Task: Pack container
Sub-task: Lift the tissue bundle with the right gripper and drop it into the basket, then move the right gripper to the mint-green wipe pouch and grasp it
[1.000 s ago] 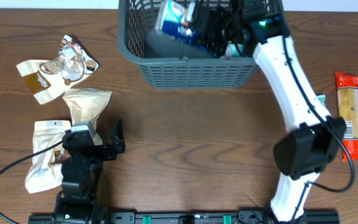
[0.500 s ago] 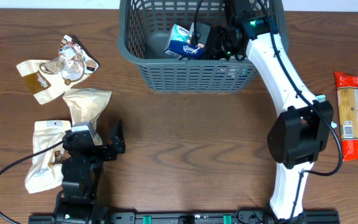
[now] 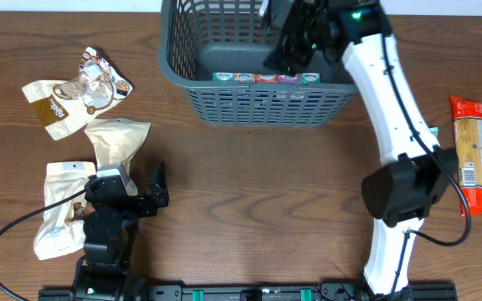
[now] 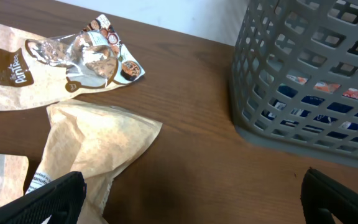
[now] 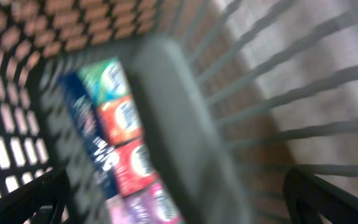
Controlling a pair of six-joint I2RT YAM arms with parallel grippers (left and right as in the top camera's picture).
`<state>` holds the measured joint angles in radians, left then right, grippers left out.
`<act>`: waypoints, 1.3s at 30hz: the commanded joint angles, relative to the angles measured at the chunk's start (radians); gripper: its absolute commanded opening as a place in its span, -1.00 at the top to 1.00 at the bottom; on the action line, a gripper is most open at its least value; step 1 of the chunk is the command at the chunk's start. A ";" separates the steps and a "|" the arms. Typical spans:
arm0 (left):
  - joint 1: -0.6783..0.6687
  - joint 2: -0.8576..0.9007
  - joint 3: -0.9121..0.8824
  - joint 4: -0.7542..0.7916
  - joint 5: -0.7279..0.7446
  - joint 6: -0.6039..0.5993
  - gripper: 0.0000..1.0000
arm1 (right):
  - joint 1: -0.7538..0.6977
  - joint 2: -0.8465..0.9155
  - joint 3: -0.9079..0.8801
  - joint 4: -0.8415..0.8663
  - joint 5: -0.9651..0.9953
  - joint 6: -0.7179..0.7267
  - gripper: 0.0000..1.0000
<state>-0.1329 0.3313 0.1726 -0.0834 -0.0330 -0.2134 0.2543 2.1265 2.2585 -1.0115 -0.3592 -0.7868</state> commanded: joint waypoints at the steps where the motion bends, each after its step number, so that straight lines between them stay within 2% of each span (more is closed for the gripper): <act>1: -0.003 0.002 0.023 0.000 -0.001 -0.010 -0.97 | -0.058 -0.084 0.137 -0.009 0.002 0.119 -0.99; 4: -0.003 0.002 0.023 0.000 -0.001 -0.010 -0.97 | -0.118 -0.123 0.219 -0.030 0.038 0.223 -0.98; 8: -0.003 0.002 0.023 0.000 -0.001 -0.010 -0.97 | -0.231 -0.199 0.271 -0.141 0.188 0.374 -0.98; 10: -0.003 0.002 0.023 0.001 -0.001 -0.010 -0.97 | -0.315 -0.245 0.272 -0.245 0.283 0.474 -0.99; 13: -0.003 0.002 0.023 0.001 -0.001 -0.010 -0.97 | -0.434 -0.276 0.272 -0.414 0.272 0.552 -0.99; 18: -0.003 0.002 0.023 0.002 -0.002 -0.010 -0.96 | -0.613 -0.279 0.271 -0.673 0.208 0.576 -0.98; 25: -0.003 0.002 0.023 0.002 -0.002 -0.010 -0.97 | -0.674 -0.364 0.253 -0.687 0.171 0.543 -0.98; 29: -0.003 0.002 0.023 0.002 -0.002 -0.010 -0.97 | -0.674 -0.479 0.140 -0.687 0.159 0.546 -0.98; 39: -0.003 0.002 0.023 0.002 -0.001 -0.010 -0.97 | -0.672 -0.865 -0.472 -0.671 0.116 0.552 -0.99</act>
<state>-0.1329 0.3317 0.1730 -0.0818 -0.0330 -0.2134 -0.4168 1.3304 1.9018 -1.6855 -0.2092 -0.2489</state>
